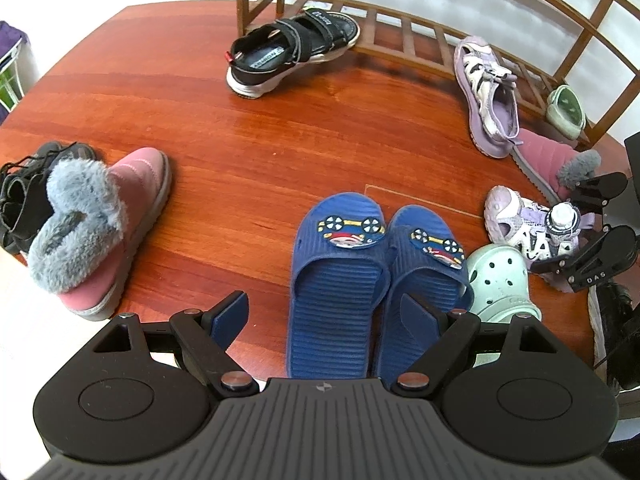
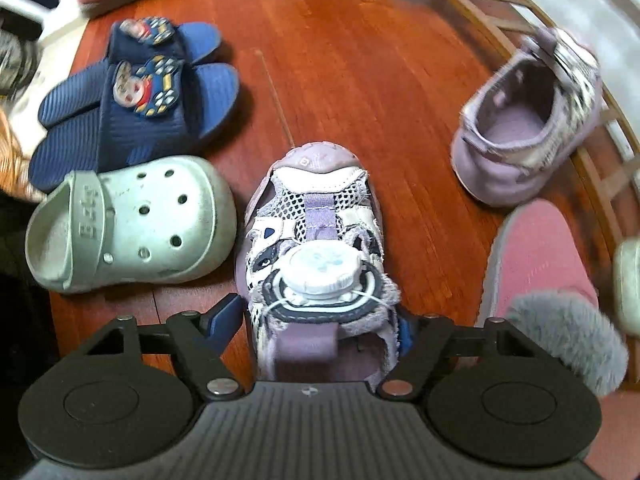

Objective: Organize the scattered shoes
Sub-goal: 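Grasp the lilac sneaker with the white dial using the right tool, then carry the lilac sneaker with the right tool and lower it beside the black sandal, then open the right tool, releasing the lilac sneaker, then move the left tool to the pink fur-lined slipper and grasp its cuff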

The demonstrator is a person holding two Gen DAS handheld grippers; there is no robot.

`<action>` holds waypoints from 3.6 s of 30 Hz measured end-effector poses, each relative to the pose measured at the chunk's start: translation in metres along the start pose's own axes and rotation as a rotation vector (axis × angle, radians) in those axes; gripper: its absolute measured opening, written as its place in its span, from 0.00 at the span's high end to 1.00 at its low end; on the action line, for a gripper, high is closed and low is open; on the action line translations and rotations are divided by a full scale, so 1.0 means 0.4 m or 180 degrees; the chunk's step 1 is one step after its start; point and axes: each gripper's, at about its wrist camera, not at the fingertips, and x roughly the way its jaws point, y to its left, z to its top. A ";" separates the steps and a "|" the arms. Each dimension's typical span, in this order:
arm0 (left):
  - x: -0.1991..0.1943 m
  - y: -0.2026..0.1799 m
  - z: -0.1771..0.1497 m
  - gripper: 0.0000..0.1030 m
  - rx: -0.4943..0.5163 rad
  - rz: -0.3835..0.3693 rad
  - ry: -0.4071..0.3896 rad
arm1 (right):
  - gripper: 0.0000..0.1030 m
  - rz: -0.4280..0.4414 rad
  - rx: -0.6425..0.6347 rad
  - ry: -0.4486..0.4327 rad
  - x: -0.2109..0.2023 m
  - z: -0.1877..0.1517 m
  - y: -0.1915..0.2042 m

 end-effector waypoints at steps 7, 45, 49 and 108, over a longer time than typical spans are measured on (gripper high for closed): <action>0.015 -0.027 0.012 0.18 0.0139 -0.0111 0.0027 | 0.38 -0.0135 0.0266 0.0012 -0.006 -0.011 -0.002; 0.054 -0.241 0.065 0.18 0.1092 -0.0807 0.0001 | 0.44 -0.1021 0.2585 -0.0224 -0.413 -0.410 -0.026; 0.059 -0.270 0.064 0.18 0.1194 -0.0874 0.0021 | 0.44 -0.1106 0.2810 -0.0164 -0.410 -0.486 -0.027; 0.222 -0.757 0.255 0.18 0.0445 -0.1012 0.0328 | 0.11 -0.1719 0.4289 -0.0536 -0.431 -0.808 0.255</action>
